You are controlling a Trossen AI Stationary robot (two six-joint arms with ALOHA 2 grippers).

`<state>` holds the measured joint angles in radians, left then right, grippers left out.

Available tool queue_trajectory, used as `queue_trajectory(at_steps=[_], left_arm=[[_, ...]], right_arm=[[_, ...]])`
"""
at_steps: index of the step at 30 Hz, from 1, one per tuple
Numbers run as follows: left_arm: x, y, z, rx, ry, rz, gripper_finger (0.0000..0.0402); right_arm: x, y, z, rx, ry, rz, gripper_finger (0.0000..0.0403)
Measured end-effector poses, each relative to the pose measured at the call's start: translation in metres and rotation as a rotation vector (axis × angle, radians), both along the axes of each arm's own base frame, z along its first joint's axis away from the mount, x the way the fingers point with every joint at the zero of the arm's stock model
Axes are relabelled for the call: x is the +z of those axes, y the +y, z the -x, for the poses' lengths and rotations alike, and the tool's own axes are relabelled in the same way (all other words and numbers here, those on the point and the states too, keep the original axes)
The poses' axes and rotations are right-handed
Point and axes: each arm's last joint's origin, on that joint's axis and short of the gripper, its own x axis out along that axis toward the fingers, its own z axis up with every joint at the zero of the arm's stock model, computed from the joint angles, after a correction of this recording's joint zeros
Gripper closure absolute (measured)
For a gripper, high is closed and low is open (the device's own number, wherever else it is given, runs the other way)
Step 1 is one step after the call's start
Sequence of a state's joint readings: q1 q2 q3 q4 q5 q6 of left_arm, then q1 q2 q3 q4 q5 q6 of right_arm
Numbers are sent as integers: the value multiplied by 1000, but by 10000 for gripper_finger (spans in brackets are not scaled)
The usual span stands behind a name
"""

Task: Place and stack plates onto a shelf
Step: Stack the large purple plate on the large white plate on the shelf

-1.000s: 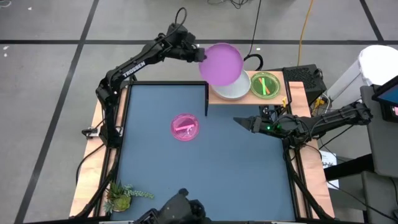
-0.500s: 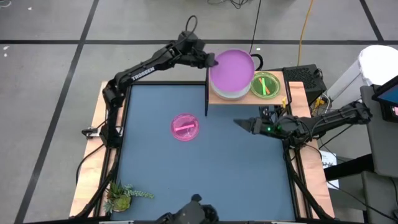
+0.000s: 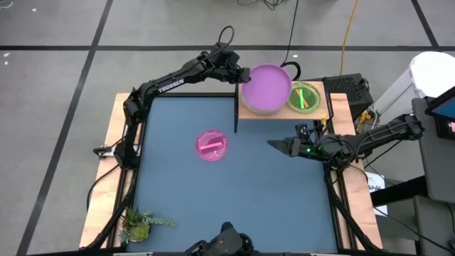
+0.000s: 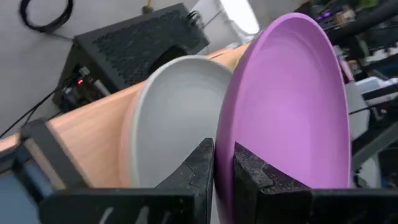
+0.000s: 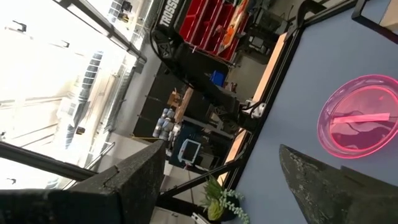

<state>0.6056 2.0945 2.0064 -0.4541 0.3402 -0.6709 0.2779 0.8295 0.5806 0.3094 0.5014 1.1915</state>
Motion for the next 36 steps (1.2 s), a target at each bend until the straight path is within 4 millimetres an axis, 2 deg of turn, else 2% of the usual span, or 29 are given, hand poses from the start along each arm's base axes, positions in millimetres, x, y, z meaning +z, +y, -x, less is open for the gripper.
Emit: queue_trajectory(at_steps=[6, 11, 20, 29, 32, 36], left_arm=[[-12, 4, 0, 23, 56, 12, 364], [-9, 5, 1, 42, 52, -12, 364], [-21, 6, 0, 49, 107, 37, 364], [-23, 6, -2, 61, 98, 54, 362], [-23, 6, -2, 62, 98, 55, 347], [-23, 6, -2, 63, 95, 55, 306]], right_arm=[[0, 0, 0, -1, -1, 0, 108], [0, 0, 0, -1, 0, 0, 108], [0, 0, 0, -1, 2, 7, 108], [0, 0, 0, -1, 2, 7, 108], [0, 0, 0, -1, 3, 9, 108], [0, 0, 0, -1, 3, 11, 108]])
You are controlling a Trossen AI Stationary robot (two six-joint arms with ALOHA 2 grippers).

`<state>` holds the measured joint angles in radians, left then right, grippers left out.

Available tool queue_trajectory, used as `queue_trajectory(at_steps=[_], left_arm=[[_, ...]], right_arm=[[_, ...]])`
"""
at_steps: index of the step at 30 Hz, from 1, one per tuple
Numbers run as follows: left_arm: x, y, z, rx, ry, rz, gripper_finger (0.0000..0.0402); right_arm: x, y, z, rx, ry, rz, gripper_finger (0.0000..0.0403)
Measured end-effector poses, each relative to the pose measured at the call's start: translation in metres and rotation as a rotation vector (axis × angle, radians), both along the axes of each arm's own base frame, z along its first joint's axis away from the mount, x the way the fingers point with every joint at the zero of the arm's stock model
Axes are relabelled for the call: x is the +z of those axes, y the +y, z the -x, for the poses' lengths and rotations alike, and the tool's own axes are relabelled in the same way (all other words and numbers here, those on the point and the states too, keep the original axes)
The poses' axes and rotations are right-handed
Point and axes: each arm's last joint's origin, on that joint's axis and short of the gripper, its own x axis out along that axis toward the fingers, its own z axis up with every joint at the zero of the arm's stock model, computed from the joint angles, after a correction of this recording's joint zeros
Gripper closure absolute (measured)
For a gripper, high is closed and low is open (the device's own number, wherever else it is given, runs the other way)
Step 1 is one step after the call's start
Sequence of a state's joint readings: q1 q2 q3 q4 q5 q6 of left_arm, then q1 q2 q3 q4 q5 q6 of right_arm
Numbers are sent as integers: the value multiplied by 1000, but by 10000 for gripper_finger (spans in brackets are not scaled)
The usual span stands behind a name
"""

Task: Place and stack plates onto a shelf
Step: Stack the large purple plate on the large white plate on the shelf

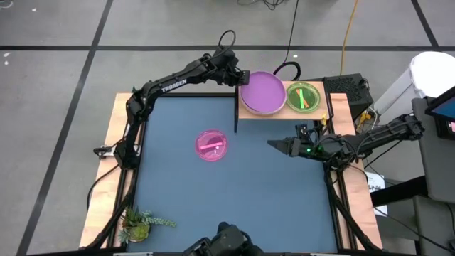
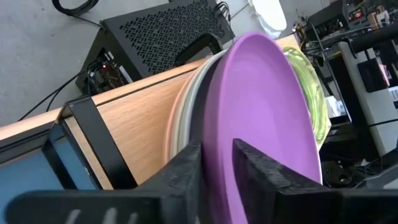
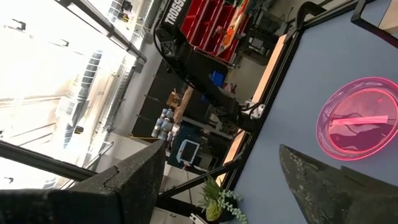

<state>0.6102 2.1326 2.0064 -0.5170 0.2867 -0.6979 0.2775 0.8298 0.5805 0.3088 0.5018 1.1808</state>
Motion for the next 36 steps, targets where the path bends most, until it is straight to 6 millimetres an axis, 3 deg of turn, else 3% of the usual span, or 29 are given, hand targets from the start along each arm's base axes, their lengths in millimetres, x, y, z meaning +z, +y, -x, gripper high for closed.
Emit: queue_trajectory(at_steps=[9, 17, 26, 32, 36], left_arm=[[1, 0, 0, -12, 1, -19, 244], [15, -2, 8, -29, 11, -88, 255], [13, 7, 19, -38, 49, -79, 256], [38, 9, 30, -57, -10, -198, 257], [36, 14, 30, -131, -32, -232, 275]], right_arm=[[0, 0, 0, 0, -1, 0, 108], [0, 0, 0, 0, -1, -3, 108], [0, 0, 0, -1, -3, -11, 108], [0, 0, 0, -13, -3, -11, 108], [0, -1, 0, -26, -2, -9, 108]])
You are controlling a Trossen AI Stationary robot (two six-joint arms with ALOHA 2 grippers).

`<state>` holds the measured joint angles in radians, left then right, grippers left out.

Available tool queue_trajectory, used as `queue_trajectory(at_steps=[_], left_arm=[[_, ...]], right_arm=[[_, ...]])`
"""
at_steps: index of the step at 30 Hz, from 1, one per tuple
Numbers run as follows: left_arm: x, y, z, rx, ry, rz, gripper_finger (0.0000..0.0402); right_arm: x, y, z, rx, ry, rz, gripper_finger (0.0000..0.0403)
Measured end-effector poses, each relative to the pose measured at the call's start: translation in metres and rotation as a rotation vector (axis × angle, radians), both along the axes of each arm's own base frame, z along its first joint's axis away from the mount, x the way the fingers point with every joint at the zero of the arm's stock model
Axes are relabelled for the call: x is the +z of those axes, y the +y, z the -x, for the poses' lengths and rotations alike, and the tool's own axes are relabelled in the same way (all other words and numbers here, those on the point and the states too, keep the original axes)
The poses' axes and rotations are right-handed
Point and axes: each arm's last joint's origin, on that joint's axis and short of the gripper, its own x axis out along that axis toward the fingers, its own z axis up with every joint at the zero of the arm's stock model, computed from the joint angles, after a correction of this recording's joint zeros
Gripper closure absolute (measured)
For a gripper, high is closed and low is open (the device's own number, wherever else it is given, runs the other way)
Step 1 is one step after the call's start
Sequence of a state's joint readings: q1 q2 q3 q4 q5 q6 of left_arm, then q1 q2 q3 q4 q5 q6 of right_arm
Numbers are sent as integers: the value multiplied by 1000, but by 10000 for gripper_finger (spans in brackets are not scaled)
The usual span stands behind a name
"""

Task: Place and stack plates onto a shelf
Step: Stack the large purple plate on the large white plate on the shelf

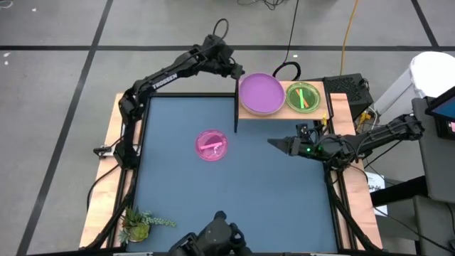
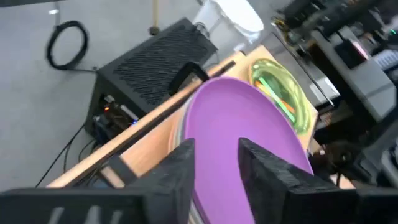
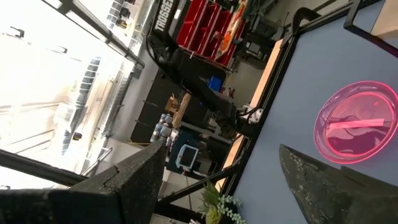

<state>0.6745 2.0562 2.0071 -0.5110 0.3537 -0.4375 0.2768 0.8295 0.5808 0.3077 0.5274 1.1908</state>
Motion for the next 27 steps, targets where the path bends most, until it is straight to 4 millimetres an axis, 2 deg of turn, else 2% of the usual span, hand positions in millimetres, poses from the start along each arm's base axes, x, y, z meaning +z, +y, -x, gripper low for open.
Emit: queue_trajectory(at_steps=[6, 8, 16, 27], left_arm=[[-19, 9, -5, -81, 8, 27, 371], [-23, 13, -4, -80, 9, 33, 392], [-34, 19, -5, -117, 22, 26, 394], [-41, 16, -11, -158, 38, 15, 394]], right_arm=[[-1, 0, 0, -1, 14, 3, 108], [-1, 0, 0, -1, 13, 3, 108], [-1, 0, 0, -1, 13, 3, 108], [-1, 0, 0, -2, 13, 3, 108]])
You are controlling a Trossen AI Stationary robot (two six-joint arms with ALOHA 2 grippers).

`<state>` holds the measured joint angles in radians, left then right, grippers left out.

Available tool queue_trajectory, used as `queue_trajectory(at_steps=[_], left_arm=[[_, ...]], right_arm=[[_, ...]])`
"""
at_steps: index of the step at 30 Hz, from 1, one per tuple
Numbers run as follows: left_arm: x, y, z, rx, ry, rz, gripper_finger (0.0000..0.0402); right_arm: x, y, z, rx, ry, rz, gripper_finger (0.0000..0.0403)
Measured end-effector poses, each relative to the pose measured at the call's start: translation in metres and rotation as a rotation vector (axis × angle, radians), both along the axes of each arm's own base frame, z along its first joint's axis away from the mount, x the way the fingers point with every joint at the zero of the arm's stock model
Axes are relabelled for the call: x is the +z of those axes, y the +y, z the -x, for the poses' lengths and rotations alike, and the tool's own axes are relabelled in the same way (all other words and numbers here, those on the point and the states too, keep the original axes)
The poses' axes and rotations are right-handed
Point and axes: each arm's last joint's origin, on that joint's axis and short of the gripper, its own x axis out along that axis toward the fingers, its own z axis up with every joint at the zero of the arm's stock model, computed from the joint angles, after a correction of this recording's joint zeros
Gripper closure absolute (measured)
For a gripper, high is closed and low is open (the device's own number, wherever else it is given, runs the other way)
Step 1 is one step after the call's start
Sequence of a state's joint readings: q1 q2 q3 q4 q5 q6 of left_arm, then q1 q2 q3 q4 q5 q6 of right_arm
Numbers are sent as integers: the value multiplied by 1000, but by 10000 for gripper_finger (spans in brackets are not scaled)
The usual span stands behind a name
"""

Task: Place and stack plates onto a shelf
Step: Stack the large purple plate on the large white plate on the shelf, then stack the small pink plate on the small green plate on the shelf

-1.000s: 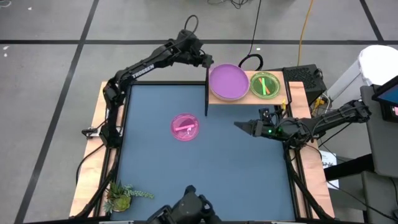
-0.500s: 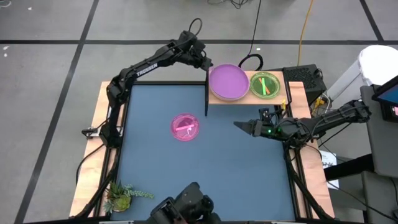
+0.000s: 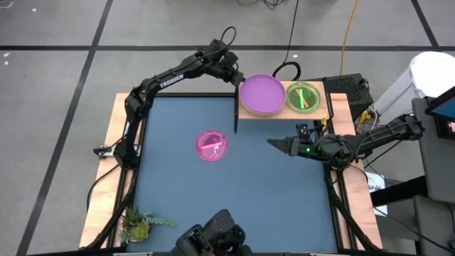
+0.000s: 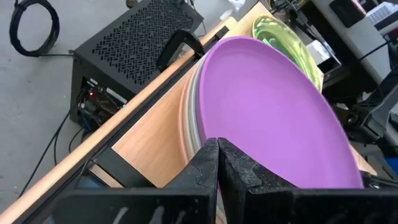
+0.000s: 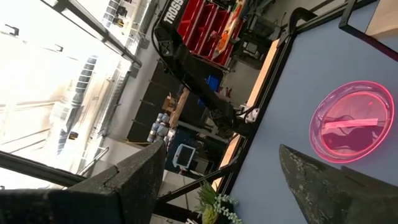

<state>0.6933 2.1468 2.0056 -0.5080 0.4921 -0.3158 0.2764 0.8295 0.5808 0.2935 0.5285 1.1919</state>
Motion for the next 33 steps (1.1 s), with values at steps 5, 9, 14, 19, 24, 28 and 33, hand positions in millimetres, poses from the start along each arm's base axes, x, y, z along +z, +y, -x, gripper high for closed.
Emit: queue_trajectory(at_steps=[5, 9, 14, 19, 24, 28, 33], left_arm=[[-4, 0, 3, -3, 51, -11, 394], [-7, -1, 5, -24, 82, -25, 394], [-6, 0, 5, -30, 77, -41, 394], [9, -1, 14, -20, 60, -59, 394], [26, -10, 27, -44, 83, -64, 394], [33, -21, 40, -106, 159, -71, 394], [29, -32, 51, -191, 273, -42, 394]], right_arm=[[0, 0, 0, 0, 0, 0, 108], [0, 0, 0, 0, 0, 1, 108], [-1, 0, 0, -7, 7, 3, 108], [-8, -3, 2, -112, 76, 0, 115], [-18, -8, 3, -181, 154, -19, 127], [-22, -11, 4, -203, 191, -19, 136], [-24, -16, 4, -233, 217, -8, 147]])
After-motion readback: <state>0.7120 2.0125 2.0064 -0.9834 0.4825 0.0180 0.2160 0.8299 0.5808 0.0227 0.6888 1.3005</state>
